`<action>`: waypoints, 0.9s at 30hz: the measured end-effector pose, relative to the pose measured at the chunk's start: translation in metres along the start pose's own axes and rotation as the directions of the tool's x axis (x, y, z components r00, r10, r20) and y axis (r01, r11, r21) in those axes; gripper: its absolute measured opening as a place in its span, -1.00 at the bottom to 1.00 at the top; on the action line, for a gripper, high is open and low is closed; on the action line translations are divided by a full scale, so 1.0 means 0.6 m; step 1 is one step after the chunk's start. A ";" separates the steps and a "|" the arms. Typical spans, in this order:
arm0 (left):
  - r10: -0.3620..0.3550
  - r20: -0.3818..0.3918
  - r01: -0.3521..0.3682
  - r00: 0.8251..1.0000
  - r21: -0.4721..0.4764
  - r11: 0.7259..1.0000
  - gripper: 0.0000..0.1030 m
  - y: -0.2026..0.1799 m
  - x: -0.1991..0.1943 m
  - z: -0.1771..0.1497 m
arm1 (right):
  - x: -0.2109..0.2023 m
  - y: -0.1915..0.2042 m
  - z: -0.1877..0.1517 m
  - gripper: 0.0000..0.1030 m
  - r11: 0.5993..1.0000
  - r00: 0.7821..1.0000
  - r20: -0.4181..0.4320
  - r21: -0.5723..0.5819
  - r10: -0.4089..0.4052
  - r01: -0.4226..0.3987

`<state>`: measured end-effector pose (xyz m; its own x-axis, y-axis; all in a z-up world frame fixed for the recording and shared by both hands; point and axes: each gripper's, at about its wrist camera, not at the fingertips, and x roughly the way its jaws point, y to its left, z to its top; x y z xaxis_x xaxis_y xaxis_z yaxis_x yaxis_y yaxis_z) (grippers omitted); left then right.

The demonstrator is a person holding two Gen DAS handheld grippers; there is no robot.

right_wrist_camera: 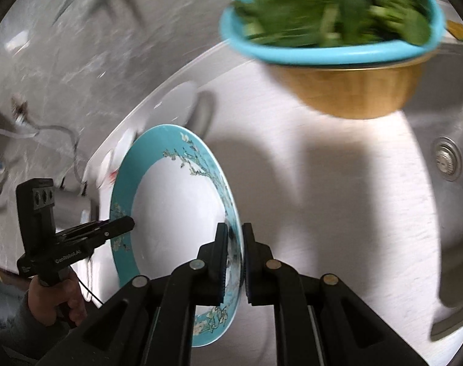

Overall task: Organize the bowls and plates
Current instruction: 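Lower the plate stack onto the large teal-rimmed plate with both grippers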

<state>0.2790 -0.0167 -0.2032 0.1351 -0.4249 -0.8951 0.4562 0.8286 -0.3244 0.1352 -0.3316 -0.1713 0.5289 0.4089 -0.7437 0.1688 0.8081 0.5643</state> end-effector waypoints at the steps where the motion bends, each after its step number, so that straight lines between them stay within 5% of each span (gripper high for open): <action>1: 0.010 0.000 -0.010 1.000 -0.016 1.000 -0.69 0.013 -0.009 -0.015 | 0.008 0.018 -0.005 -0.77 1.000 1.000 -0.011 -0.017 0.008 -0.009; 11: 0.063 0.015 -0.060 0.998 -0.164 0.985 -0.69 0.117 -0.069 -0.148 | 0.102 0.128 -0.060 -0.77 0.992 0.989 -0.145 -0.117 0.035 -0.052; 27: 0.057 -0.005 -0.056 0.998 -0.221 0.974 -0.69 0.181 -0.047 -0.246 | 0.148 0.155 -0.104 -0.77 0.986 0.979 -0.201 -0.167 -0.013 -0.021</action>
<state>0.1948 0.1392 -0.2584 0.1563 -0.3754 -0.9136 0.2426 0.9112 -0.3329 0.1458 -0.1936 -0.2071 0.3483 0.4752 -0.8080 0.0159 0.8588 0.5120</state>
